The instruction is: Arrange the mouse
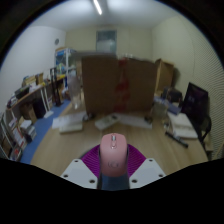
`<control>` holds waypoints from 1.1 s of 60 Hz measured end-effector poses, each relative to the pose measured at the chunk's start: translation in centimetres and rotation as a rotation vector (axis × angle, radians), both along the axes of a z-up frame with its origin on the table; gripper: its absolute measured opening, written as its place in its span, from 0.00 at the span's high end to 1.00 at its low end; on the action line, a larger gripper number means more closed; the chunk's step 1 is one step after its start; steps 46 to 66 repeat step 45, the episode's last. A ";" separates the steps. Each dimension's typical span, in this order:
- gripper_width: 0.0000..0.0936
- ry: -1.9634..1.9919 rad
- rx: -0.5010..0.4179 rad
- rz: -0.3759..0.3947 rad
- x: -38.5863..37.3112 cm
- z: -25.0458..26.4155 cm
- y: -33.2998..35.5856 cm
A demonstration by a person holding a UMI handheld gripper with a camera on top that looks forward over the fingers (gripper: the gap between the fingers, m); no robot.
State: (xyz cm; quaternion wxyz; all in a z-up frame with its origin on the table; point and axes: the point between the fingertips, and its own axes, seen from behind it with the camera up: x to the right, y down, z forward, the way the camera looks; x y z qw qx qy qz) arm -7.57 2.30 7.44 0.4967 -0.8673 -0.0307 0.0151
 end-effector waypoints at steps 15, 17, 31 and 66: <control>0.50 0.017 -0.160 0.038 -0.2 -9.0 -1.9; 0.50 0.009 -0.177 0.046 -0.3 -8.8 -1.8; 0.09 0.093 -0.207 -0.013 -0.8 -5.7 -4.2; 0.11 0.154 -0.161 -0.129 1.3 2.1 -14.6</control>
